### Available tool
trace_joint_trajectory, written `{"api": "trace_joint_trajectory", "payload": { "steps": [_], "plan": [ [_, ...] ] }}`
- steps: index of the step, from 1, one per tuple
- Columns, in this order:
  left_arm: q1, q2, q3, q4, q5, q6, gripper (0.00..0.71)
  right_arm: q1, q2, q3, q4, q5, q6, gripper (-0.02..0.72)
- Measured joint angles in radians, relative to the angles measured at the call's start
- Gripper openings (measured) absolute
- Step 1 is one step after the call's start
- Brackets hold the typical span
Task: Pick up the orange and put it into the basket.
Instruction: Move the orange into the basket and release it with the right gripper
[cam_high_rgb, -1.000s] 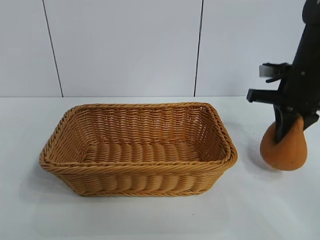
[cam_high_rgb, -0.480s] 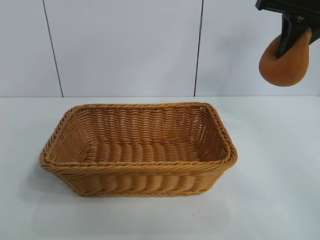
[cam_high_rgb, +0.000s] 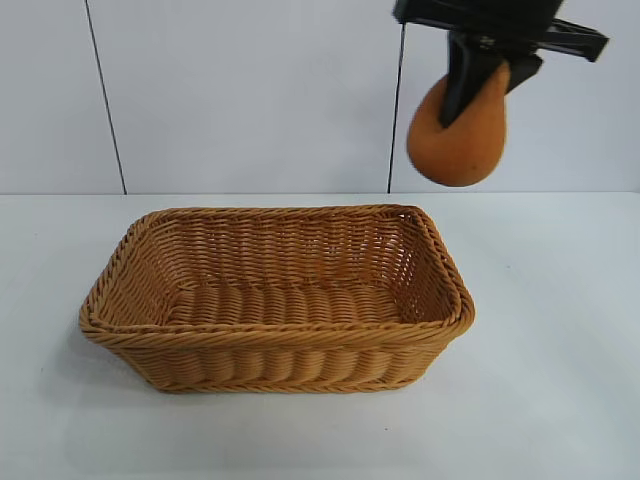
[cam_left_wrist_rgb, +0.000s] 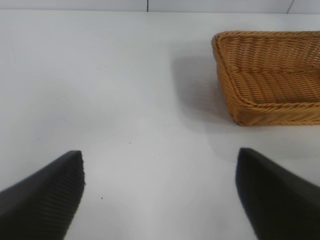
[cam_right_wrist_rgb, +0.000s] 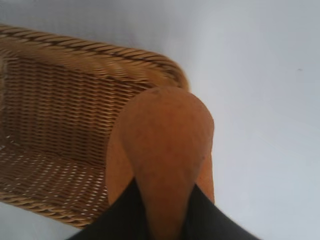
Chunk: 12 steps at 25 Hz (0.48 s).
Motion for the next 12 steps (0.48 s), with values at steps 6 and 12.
{"api": "trace_joint_trajectory", "payload": {
  "steps": [6,12],
  "plan": [
    [0.000,0.000,0.000,0.000,0.000,0.000,0.589,0.168,0.002,0.000,0.010,-0.104,0.035,0.052],
    [0.000,0.000,0.000,0.000,0.000,0.000,0.589,0.208,0.070,0.000,0.011,-0.163,0.053,0.052]
  ]
}}
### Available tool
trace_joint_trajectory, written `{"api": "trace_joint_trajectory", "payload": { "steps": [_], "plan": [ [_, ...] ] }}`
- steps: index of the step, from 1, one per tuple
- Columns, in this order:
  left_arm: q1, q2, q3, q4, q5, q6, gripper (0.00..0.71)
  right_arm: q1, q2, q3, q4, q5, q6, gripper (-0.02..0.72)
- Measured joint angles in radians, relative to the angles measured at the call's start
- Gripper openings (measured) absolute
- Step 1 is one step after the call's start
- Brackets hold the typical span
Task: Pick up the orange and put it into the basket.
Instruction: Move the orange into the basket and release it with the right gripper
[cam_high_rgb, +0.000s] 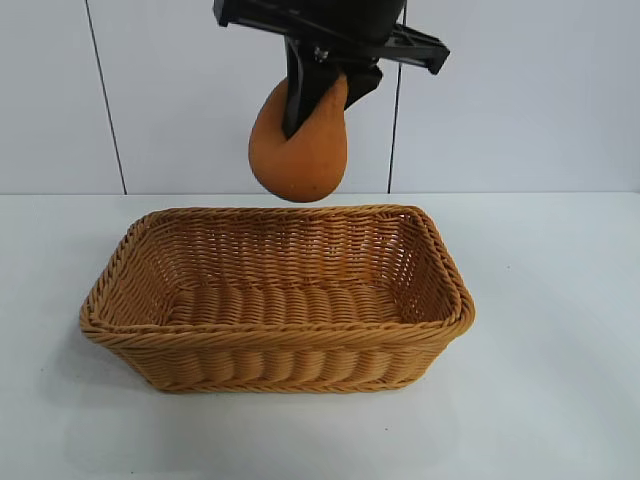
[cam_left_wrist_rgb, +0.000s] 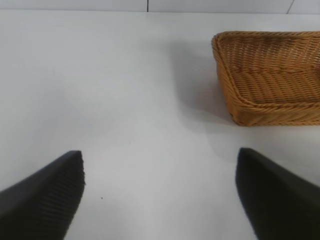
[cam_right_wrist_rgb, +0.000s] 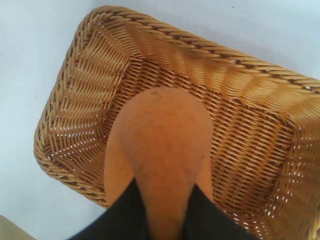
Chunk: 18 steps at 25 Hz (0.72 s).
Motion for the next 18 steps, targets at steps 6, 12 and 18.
{"api": "trace_joint_trajectory", "payload": {
  "steps": [6,12,18],
  "plan": [
    [0.000,0.000,0.000,0.000,0.000,0.000,0.589,0.000,0.141,0.000,0.004,-0.070,0.004,0.052],
    [0.000,0.000,0.000,0.000,0.000,0.000,0.589,0.000,0.250,0.000,0.019,-0.077,0.004,0.052],
    [0.000,0.000,0.000,0.000,0.000,0.000,0.589,0.000,0.257,0.000,0.021,-0.076,-0.020,0.098]
  ]
}}
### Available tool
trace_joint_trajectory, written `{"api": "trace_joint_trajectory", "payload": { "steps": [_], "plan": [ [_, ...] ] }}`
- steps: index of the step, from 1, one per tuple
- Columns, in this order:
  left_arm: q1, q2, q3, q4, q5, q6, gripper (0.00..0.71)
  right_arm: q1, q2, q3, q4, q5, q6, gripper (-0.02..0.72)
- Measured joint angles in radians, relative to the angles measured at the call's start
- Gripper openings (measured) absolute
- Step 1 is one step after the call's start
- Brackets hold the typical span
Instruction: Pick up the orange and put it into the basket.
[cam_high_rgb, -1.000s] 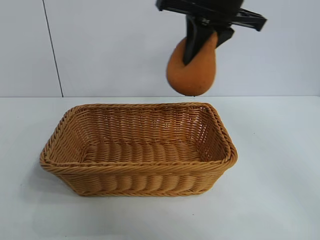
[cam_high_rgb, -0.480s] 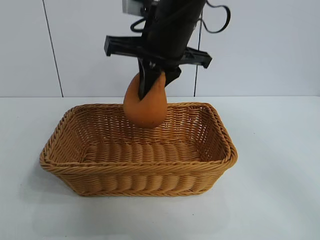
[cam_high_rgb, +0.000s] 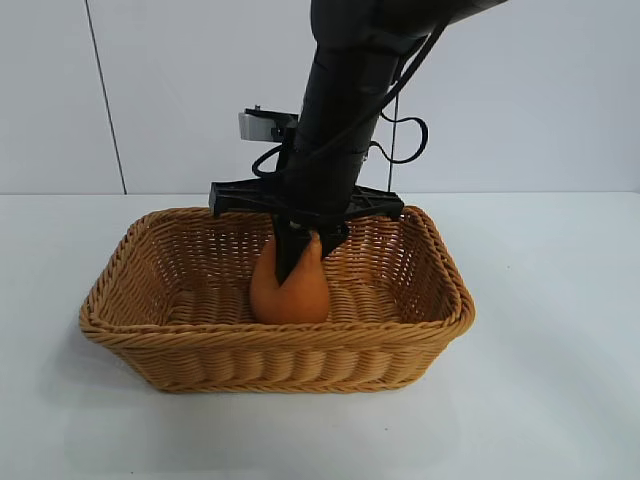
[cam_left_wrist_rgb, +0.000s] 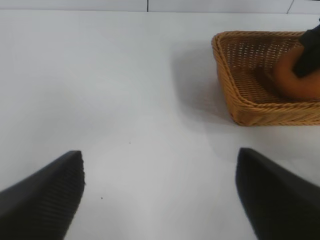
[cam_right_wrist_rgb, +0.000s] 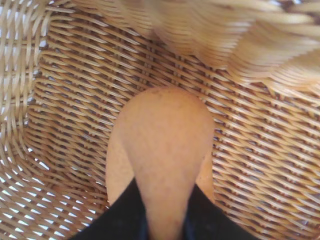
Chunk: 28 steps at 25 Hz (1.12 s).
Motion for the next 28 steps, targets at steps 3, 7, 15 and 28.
{"api": "trace_joint_trajectory", "payload": {
  "steps": [3,7,15,28],
  "plan": [
    [0.000,0.000,0.000,0.000,0.000,0.000,0.589,0.000,0.000,0.000,0.000,0.008,-0.002,0.305],
    [0.000,0.000,0.000,0.000,0.000,0.000,0.589,0.000,0.000,-0.011,0.001,0.030,-0.003,0.554],
    [0.000,0.000,0.000,0.000,0.000,0.000,0.589,0.000,-0.006,-0.223,-0.029,0.256,-0.002,0.601],
    [0.000,0.000,0.000,0.003,0.003,0.000,0.589,-0.036,-0.031,-0.387,-0.126,0.280,0.050,0.601]
  ]
}}
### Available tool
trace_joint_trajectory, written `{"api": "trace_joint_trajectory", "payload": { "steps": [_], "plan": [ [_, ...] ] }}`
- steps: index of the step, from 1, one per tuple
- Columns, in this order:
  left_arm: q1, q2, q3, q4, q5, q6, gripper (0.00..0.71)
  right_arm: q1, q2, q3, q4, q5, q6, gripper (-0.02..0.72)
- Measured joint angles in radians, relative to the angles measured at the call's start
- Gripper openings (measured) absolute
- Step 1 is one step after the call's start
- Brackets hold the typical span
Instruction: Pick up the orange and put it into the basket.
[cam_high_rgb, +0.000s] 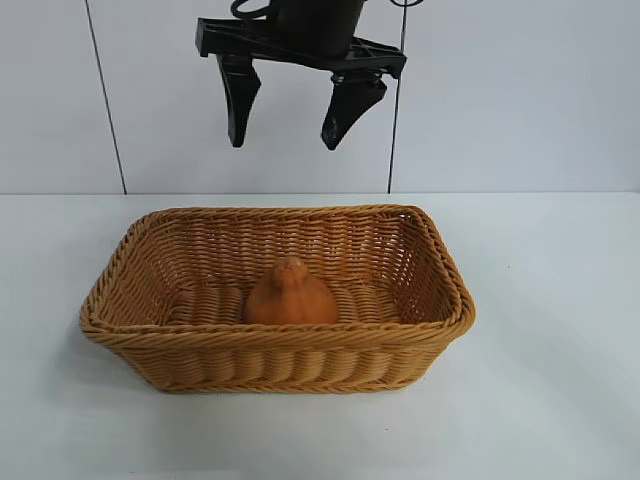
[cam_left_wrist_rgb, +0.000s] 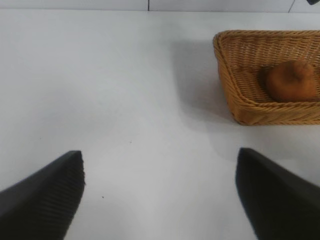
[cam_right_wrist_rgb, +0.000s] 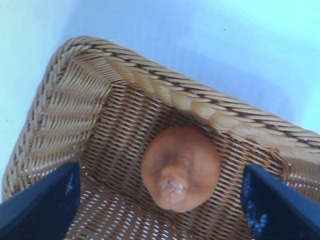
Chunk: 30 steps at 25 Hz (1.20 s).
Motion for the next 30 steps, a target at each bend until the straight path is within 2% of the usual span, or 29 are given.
{"api": "trace_joint_trajectory", "payload": {
  "steps": [14,20,30],
  "plan": [
    [0.000,0.000,0.000,0.000,0.000,0.000,0.589,-0.336,0.000,0.000,-0.094,0.008,-0.034,0.601],
    [0.000,0.000,0.000,0.000,0.000,0.000,0.589,-0.467,0.000,0.000,-0.104,0.008,-0.039,0.601],
    [0.000,0.000,0.000,0.000,0.000,0.000,0.589,-0.502,-0.063,0.042,-0.097,0.008,-0.050,0.603]
  ]
}}
